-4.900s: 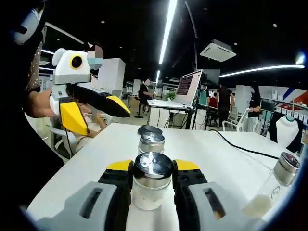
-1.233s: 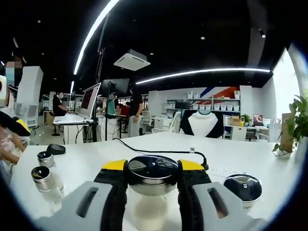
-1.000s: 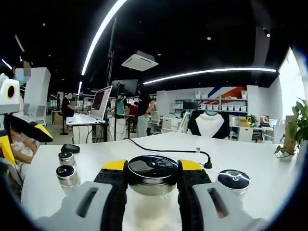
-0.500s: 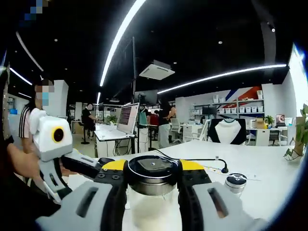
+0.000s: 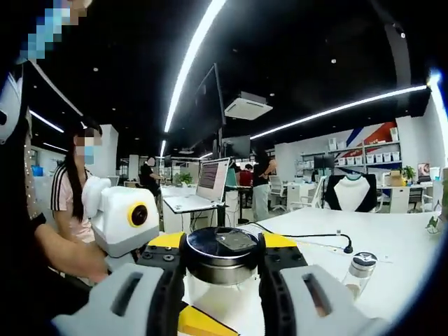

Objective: Rotate the seasoning bottle until the label or dispensing opening points toward the visible target arrow and the bottle remains upright within the marked orientation range

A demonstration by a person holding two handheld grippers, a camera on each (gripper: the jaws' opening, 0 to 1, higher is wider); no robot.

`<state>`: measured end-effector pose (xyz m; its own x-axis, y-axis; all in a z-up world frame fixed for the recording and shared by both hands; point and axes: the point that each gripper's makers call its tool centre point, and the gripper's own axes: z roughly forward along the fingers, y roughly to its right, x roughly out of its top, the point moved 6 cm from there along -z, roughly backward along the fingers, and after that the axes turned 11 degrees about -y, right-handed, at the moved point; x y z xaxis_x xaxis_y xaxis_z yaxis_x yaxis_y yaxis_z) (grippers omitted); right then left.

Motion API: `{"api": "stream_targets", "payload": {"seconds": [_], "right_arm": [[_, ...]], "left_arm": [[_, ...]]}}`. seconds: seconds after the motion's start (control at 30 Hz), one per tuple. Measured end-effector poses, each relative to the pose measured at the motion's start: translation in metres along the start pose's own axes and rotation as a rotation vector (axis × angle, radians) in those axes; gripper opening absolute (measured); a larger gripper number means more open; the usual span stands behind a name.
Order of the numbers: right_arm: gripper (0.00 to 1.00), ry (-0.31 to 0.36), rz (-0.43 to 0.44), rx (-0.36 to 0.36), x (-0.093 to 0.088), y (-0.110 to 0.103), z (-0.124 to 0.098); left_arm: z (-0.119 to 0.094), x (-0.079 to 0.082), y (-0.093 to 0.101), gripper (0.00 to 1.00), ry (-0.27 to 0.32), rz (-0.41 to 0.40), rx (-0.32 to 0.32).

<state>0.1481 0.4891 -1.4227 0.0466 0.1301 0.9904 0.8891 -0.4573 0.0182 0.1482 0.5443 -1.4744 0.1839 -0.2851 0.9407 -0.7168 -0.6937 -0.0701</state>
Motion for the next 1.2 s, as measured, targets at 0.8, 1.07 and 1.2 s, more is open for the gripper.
{"api": "stream_targets", "payload": {"seconds": [0.8,1.07,1.2], "right_arm": [[0.37,0.065,0.048,-0.02,0.011,0.008,-0.007],[0.37,0.019,-0.039,0.111,0.01,0.005,-0.012],[0.37,0.032,-0.065,0.231,0.011,-0.001,-0.018]], "left_arm": [[-0.006,0.014,0.0,0.43,0.015,0.005,0.18],[-0.006,0.013,0.005,0.44,0.011,0.01,0.063],[-0.007,0.016,0.012,0.45,0.037,0.034,-0.047]]}}
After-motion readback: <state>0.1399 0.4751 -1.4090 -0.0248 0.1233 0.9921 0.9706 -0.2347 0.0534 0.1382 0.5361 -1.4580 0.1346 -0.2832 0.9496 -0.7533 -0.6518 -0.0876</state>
